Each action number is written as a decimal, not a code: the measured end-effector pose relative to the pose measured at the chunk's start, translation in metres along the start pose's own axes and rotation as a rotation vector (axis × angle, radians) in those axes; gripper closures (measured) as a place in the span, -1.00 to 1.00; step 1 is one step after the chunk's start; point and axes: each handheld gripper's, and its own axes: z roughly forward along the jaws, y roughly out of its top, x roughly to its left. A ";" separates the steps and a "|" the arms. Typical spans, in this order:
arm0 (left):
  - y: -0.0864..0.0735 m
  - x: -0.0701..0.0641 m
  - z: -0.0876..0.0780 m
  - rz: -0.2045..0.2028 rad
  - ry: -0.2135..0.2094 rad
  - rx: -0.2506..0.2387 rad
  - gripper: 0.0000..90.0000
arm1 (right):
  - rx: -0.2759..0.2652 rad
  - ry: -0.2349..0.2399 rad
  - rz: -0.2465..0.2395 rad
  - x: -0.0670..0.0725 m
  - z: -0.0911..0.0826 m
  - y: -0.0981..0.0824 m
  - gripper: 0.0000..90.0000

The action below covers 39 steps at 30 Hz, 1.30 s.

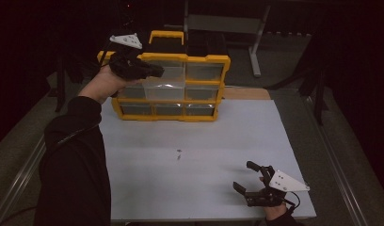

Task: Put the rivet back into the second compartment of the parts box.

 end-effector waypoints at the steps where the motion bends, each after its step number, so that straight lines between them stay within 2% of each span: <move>1: 0.000 0.000 0.000 -0.005 0.006 -0.001 0.72 | 0.001 -0.001 -0.001 0.000 0.000 0.000 -0.75; 3: 0.000 -0.001 0.000 -0.011 0.008 -0.008 0.60 | 0.000 -0.001 -0.001 0.000 0.000 0.000 -0.75; 5: 0.002 -0.002 -0.001 -0.030 0.016 -0.015 0.33 | 0.001 -0.003 0.002 0.000 -0.001 0.000 -0.75; 8: 0.006 -0.006 -0.003 -0.037 0.027 -0.032 0.00 | 0.003 -0.005 -0.001 0.000 0.000 0.000 -0.75; 10: 0.009 -0.009 -0.004 -0.052 0.002 -0.034 -0.27 | 0.004 -0.006 -0.003 0.000 0.000 0.001 -0.75; 13: 0.011 -0.015 -0.007 -0.038 -0.018 -0.033 -0.62 | 0.005 -0.008 -0.004 0.001 0.000 0.001 -0.75; 16: 0.009 -0.020 -0.010 -0.030 -0.046 -0.038 -0.89 | 0.005 -0.010 -0.004 0.001 -0.001 0.001 -0.75; 17: 0.008 -0.022 -0.010 -0.032 -0.043 -0.038 -0.95 | 0.003 -0.010 -0.006 0.001 -0.001 0.001 -0.75; 23: -0.002 -0.033 -0.018 -0.014 -0.038 -0.061 -1.00 | 0.001 -0.016 -0.010 0.001 -0.001 0.002 -0.75; 32: -0.018 -0.052 -0.032 -0.004 -0.059 -0.108 -1.00 | 0.002 -0.013 -0.008 0.001 -0.001 0.002 -0.75; 39: -0.029 -0.072 -0.037 0.030 -0.072 -0.091 -1.00 | 0.003 -0.014 -0.011 0.001 -0.001 0.002 -0.76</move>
